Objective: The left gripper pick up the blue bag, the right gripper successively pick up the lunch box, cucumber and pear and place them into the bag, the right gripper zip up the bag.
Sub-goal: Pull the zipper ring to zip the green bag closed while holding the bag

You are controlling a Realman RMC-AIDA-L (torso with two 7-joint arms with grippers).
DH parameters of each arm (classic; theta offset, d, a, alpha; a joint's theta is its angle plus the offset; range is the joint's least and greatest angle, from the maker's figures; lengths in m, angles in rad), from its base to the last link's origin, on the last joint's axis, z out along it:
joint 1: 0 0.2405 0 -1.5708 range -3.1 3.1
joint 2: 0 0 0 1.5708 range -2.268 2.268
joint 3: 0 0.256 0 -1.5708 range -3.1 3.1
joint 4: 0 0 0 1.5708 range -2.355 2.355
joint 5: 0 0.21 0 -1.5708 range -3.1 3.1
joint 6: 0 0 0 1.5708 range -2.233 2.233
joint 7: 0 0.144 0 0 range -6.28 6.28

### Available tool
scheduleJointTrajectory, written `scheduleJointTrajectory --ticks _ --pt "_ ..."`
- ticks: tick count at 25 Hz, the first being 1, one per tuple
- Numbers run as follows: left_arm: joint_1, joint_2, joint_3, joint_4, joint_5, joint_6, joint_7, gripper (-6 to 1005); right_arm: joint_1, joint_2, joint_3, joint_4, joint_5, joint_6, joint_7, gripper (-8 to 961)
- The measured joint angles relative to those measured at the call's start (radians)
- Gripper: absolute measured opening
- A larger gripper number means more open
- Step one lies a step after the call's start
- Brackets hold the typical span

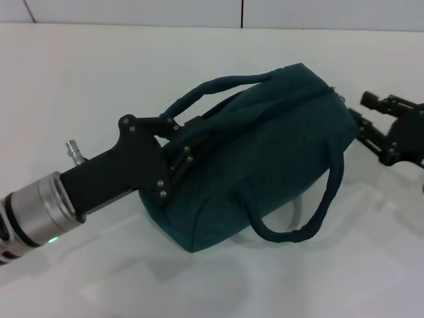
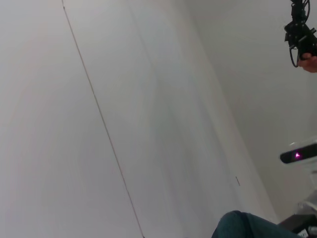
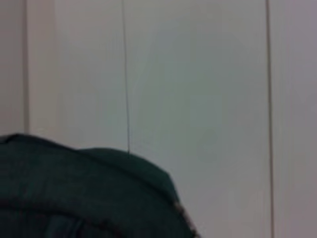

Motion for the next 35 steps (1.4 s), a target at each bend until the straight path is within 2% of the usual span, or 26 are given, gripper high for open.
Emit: scheduleJointTrajectory --ticks 8,12,17,23,35 --pt "0.0 -0.001 -0.006 -0.005 -0.002 -0.003 0.001 106 0.041 0.047 -0.004 -0.041 -0.029 0.052 -0.072 372" --pt "-0.002 -0.001 -0.006 -0.001 -0.003 -0.009 0.0 106 0.067 0.059 -0.008 -0.062 -0.077 0.079 -0.071 369" --pt "-0.01 -0.001 -0.006 -0.008 -0.005 -0.02 0.0 106 0.068 0.063 -0.019 -0.083 -0.093 0.076 -0.068 360" --pt "-0.008 -0.001 -0.006 -0.009 -0.007 -0.024 0.001 107 0.06 0.061 -0.014 -0.087 -0.09 0.071 -0.072 182" --pt "-0.008 -0.001 -0.006 -0.008 -0.009 -0.026 0.002 102 0.055 0.062 0.015 -0.081 -0.083 0.077 -0.085 75"
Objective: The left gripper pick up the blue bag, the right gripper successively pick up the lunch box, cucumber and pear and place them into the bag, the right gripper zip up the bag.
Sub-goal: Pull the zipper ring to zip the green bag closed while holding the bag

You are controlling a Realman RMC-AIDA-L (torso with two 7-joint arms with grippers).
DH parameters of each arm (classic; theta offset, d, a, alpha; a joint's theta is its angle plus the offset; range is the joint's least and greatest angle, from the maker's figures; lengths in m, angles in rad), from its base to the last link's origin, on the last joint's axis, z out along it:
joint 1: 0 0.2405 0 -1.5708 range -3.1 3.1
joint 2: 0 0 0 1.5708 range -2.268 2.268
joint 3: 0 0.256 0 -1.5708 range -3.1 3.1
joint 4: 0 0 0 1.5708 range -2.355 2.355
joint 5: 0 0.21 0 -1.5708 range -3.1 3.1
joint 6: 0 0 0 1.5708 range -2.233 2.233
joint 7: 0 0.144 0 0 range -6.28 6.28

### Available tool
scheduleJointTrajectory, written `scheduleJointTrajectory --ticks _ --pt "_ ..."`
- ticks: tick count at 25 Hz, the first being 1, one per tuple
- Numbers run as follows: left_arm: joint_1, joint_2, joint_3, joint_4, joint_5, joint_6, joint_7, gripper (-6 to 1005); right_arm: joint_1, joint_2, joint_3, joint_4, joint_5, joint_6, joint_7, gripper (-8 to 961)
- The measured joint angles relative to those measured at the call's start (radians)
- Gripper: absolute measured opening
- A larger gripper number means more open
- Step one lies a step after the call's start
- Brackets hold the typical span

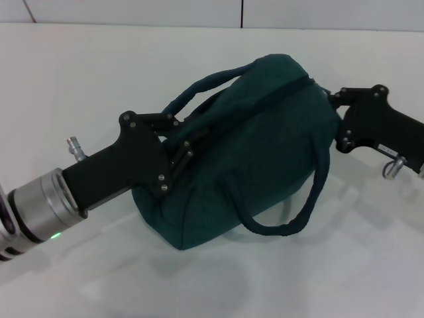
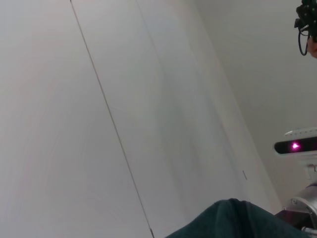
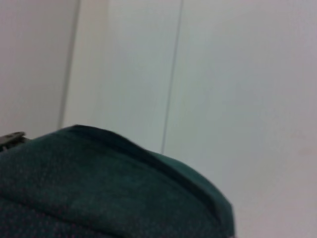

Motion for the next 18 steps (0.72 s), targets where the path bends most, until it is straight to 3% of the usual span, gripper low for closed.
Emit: scheduleJointTrajectory --ticks 4,18 --pt "-0.002 0.0 0.0 -0.001 -0.003 0.0 -0.002 101 -0.012 0.001 0.027 0.008 0.002 0.005 -0.001 23" --pt "-0.013 0.003 0.0 0.004 -0.014 0.001 -0.079 101 -0.016 -0.002 0.032 0.033 -0.003 0.099 0.039 22"
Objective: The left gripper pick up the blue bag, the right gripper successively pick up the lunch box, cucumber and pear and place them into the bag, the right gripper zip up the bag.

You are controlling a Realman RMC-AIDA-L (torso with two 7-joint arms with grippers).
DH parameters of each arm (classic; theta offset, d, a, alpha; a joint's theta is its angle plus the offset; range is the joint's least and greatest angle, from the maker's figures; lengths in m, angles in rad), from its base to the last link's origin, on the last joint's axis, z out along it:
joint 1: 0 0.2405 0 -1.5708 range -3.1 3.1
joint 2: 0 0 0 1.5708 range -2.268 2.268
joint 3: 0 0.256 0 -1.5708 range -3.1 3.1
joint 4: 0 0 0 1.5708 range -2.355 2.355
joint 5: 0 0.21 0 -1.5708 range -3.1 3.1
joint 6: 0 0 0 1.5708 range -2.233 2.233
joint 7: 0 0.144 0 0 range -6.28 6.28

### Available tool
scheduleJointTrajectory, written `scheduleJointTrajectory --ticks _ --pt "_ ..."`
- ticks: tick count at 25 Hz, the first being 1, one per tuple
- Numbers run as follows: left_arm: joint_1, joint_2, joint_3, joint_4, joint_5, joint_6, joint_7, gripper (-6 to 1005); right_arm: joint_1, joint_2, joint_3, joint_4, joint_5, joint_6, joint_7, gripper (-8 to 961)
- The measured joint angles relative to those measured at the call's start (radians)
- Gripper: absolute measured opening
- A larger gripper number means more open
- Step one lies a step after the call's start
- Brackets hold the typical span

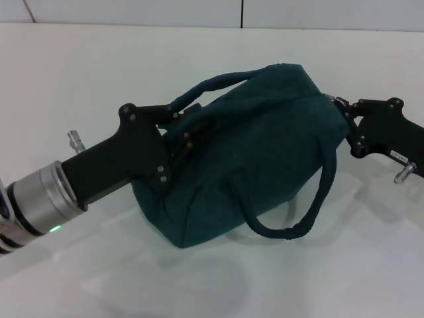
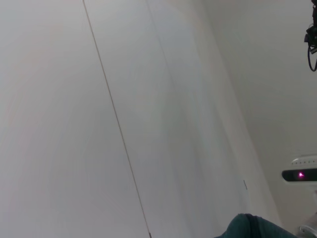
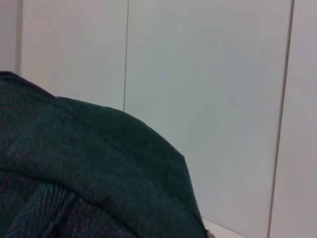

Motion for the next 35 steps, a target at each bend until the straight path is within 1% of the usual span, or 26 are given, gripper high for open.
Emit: scheduleJointTrajectory --ticks 6,10,12,15,18,22,26,28,29,30,32,35 --pt "0.0 -0.006 0.002 -0.021 -0.033 -0.001 -0.033 101 -0.004 0.002 0.004 0.007 0.006 -0.039 0.002 47" --pt "0.001 -0.007 0.007 -0.024 -0.039 0.005 -0.061 102 -0.012 -0.002 0.006 0.008 0.011 -0.088 0.018 64" --pt "0.005 -0.01 0.008 -0.026 -0.036 0.007 -0.067 102 -0.012 -0.003 0.006 0.005 0.015 -0.088 0.028 72" --pt "0.01 -0.015 0.009 -0.05 -0.052 0.01 -0.063 154 -0.013 -0.007 0.007 0.003 0.017 -0.088 0.034 85" --pt "0.01 -0.015 0.009 -0.077 -0.075 0.016 -0.066 206 -0.023 -0.014 0.02 0.0 0.017 -0.107 0.035 199" --pt "0.014 -0.012 0.009 -0.089 -0.081 0.047 -0.08 287 -0.046 -0.017 0.08 0.007 0.016 -0.207 0.038 360" --pt "0.039 -0.009 0.005 -0.089 -0.081 0.088 -0.092 368 -0.061 -0.017 0.095 0.009 0.01 -0.322 0.038 547" --pt "0.052 -0.008 0.005 -0.086 -0.081 0.115 -0.093 409 -0.065 -0.018 0.095 0.01 0.01 -0.368 0.038 572" --pt "0.059 -0.007 0.005 -0.082 -0.081 0.132 -0.093 429 -0.065 -0.018 0.095 0.01 0.01 -0.368 0.038 584" --pt "0.063 -0.007 0.005 -0.081 -0.081 0.144 -0.093 499 -0.068 -0.019 0.091 0.01 0.005 -0.427 0.04 597" --pt "0.068 -0.007 0.005 -0.082 -0.081 0.164 -0.093 640 -0.065 -0.018 0.09 0.01 -0.013 -0.458 0.047 598" --pt "0.073 -0.007 0.005 -0.086 -0.081 0.172 -0.093 764 -0.048 -0.018 0.09 0.005 -0.082 -0.505 0.074 599"
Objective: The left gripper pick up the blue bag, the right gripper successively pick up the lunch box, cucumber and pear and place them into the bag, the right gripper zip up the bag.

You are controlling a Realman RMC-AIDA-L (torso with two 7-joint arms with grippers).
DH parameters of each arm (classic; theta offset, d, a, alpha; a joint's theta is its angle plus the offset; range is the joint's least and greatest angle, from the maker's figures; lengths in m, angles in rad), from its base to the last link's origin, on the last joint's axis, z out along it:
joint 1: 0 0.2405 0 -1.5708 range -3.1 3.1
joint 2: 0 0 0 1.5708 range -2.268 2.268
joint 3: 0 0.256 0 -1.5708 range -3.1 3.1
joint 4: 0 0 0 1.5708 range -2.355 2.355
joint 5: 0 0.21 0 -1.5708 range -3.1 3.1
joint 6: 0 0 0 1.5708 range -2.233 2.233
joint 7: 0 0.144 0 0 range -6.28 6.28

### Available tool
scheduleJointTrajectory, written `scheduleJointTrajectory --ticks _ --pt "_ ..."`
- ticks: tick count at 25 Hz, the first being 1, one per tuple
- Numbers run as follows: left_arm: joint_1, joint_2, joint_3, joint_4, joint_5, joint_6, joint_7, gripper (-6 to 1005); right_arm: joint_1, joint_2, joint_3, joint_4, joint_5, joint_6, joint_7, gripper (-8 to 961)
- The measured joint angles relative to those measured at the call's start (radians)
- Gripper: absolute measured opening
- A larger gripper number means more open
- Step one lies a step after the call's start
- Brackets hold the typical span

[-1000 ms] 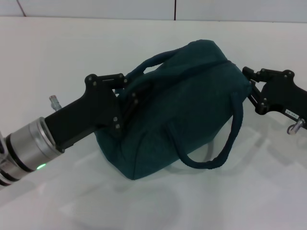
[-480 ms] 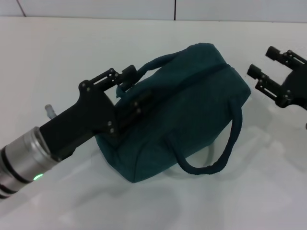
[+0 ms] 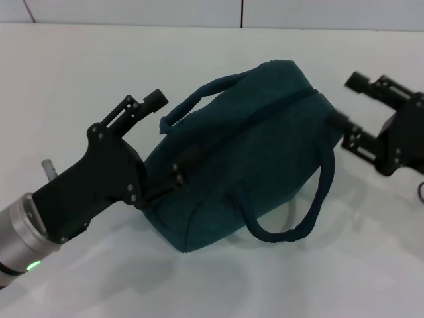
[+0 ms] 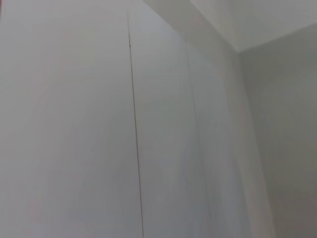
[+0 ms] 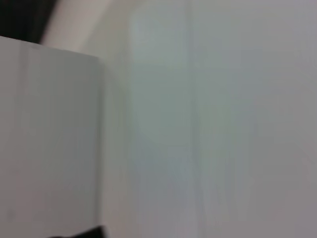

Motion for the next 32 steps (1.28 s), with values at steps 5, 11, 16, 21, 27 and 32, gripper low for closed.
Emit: scheduleJointTrajectory --ticks 5,11,16,21,27,32 --pt "0.005 0.0 0.001 -0.001 0.0 0.0 0.0 841 0.024 0.008 0.003 0.003 -0.048 -0.025 0.015 600" --pt "0.001 0.003 0.001 0.006 0.004 -0.002 0.0 834 0.035 0.015 0.0 0.005 -0.049 -0.018 0.015 600" --pt "-0.009 0.004 -0.005 0.006 -0.006 -0.016 0.0 833 0.037 0.017 0.0 0.013 -0.049 -0.003 0.015 601" --pt "-0.023 0.003 -0.006 0.002 -0.05 -0.046 -0.029 832 0.026 0.017 0.006 0.019 -0.04 -0.031 0.016 601" --pt "-0.027 0.003 -0.005 0.008 -0.051 -0.045 -0.032 832 0.017 0.019 0.008 0.019 -0.037 -0.052 0.01 601" --pt "-0.021 0.002 -0.004 0.008 -0.051 -0.044 -0.031 832 0.017 0.021 0.009 0.019 -0.036 -0.064 0.007 600"
